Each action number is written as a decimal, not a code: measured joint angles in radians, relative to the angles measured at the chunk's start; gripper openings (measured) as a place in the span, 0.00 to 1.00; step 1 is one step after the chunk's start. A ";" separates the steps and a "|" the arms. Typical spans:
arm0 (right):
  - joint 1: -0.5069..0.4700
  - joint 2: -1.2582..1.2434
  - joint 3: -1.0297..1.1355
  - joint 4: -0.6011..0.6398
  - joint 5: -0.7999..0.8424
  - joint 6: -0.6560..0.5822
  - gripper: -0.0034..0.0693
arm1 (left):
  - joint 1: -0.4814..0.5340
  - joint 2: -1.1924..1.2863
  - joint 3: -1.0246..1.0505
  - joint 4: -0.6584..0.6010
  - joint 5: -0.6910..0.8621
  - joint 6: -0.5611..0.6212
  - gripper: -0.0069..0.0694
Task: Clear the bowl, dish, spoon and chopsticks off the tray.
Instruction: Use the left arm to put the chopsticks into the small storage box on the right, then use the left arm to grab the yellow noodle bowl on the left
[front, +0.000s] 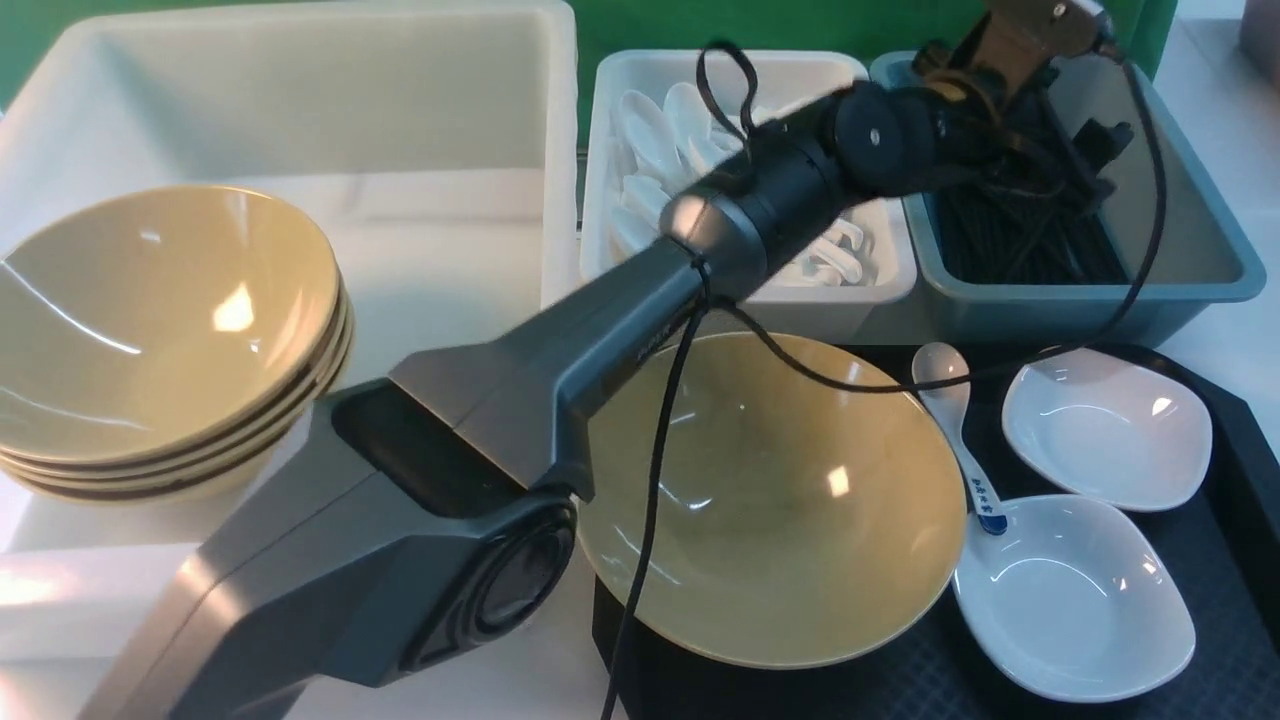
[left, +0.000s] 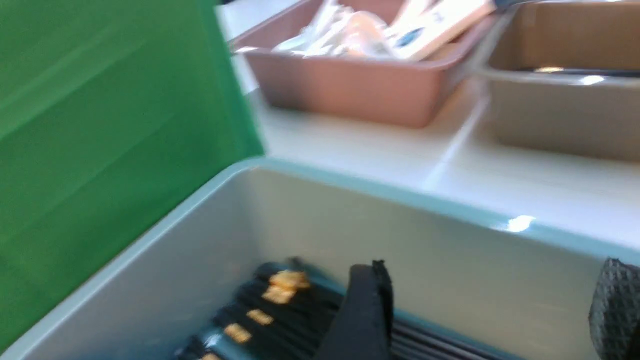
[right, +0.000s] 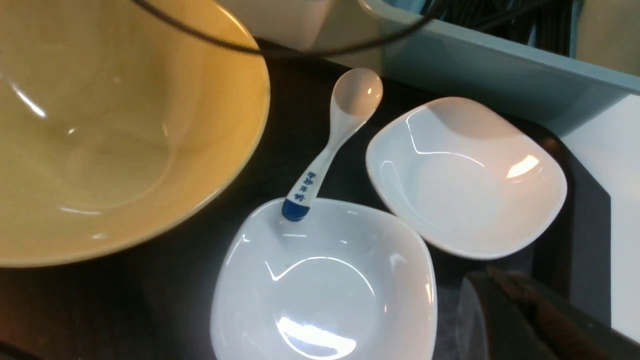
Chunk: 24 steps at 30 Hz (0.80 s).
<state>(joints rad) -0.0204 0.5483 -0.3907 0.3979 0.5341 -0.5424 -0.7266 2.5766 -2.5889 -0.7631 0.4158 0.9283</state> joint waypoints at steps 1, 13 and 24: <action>0.000 0.000 0.000 0.000 -0.002 0.000 0.09 | 0.001 -0.030 0.000 0.016 0.066 -0.022 0.66; 0.065 0.000 0.000 0.008 -0.008 0.022 0.09 | 0.021 -0.344 0.013 0.540 0.821 -0.501 0.09; 0.107 0.000 0.020 0.010 -0.007 0.023 0.10 | 0.028 -0.729 0.645 0.754 0.838 -0.702 0.08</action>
<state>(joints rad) 0.0868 0.5483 -0.3709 0.4080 0.5275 -0.5196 -0.6991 1.8473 -1.9442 -0.0090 1.2541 0.2260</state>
